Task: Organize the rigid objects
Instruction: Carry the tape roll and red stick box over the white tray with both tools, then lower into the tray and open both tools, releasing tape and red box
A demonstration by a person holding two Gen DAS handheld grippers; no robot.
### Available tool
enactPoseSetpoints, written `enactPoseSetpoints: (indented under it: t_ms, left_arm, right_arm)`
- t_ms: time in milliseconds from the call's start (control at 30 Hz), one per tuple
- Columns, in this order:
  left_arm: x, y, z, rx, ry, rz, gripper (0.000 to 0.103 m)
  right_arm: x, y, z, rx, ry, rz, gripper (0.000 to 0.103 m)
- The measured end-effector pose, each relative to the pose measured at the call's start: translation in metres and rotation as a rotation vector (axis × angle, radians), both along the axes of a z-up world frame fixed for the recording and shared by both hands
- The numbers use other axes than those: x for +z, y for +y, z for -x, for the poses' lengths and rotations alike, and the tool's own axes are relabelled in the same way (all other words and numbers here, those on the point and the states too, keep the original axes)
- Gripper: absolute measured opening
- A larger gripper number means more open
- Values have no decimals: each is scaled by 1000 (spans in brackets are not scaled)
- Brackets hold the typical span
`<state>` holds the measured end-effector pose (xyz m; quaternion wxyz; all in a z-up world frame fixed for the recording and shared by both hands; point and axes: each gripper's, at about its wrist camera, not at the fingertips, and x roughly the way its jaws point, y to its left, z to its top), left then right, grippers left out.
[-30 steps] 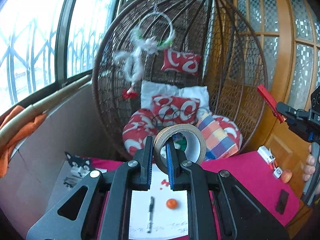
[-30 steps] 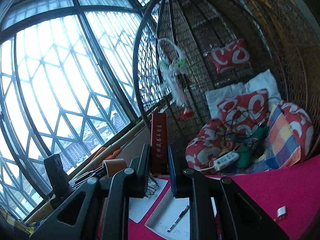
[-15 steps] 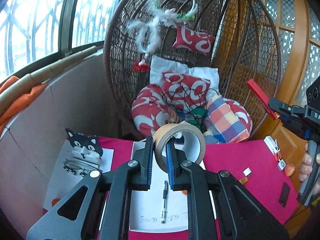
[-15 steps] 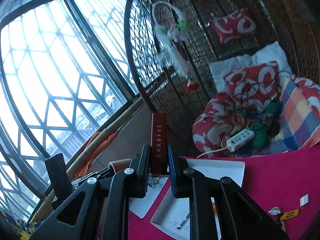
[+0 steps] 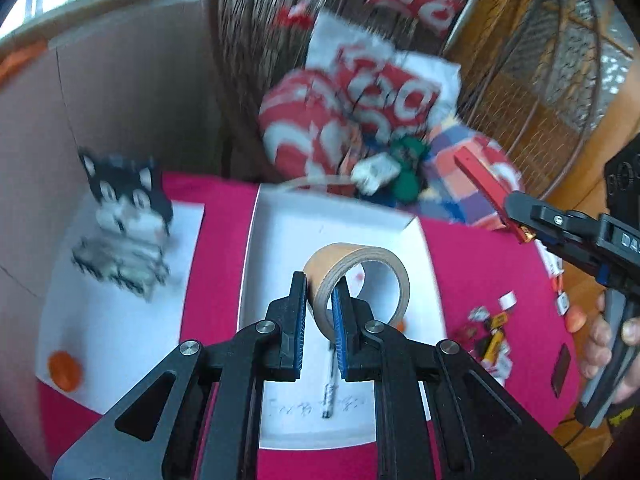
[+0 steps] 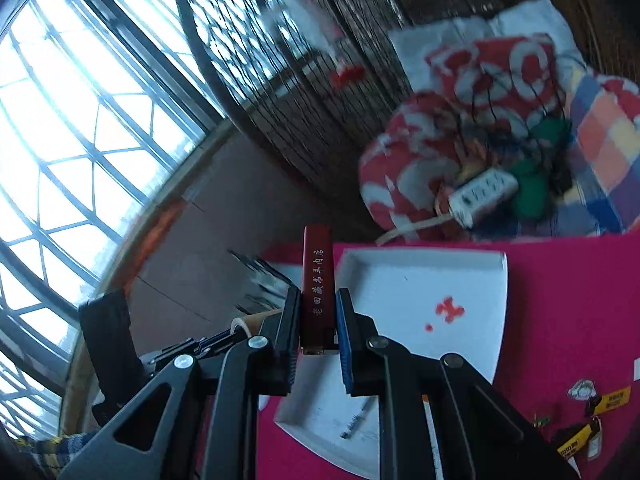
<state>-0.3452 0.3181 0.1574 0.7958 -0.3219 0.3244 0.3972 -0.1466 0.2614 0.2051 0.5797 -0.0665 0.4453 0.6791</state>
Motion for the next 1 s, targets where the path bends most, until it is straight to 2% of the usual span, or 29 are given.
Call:
enactPoseSetpoints:
  t_ms: [133, 333, 533, 700, 733, 800, 833, 867, 933, 1000]
  left_arm:
    - [-40, 9, -6, 9, 47, 109, 11]
    - [-72, 10, -20, 3, 101, 202, 11]
    - [-87, 2, -34, -32, 163, 229, 12]
    - [-90, -2, -35, -15, 206, 220, 13]
    - [-90, -3, -34, -10, 206, 217, 16]
    - [-85, -6, -32, 2, 179, 189, 34]
    - [-82, -8, -32, 10, 176, 163, 70]
    - [-78, -10, -32, 22, 185, 134, 102]
    - [-69, -14, -31, 51, 201, 63, 103]
    - [-62, -16, -29, 65, 192, 31, 103]
  right_arm:
    - [-37, 5, 7, 1, -29, 110, 15]
    - [-85, 7, 9, -24, -36, 243, 15]
    - [-115, 6, 17, -1, -64, 324, 16]
    - [-120, -4, 27, 17, -99, 332, 16]
    - [-119, -5, 29, 18, -116, 332, 16]
    - [-118, -9, 31, 17, -142, 325, 18]
    - [-118, -11, 31, 15, -151, 319, 31]
    - [-117, -13, 31, 11, -157, 316, 66]
    - [-113, -20, 29, -19, -185, 302, 103]
    - [-109, -25, 25, -38, -186, 287, 103]
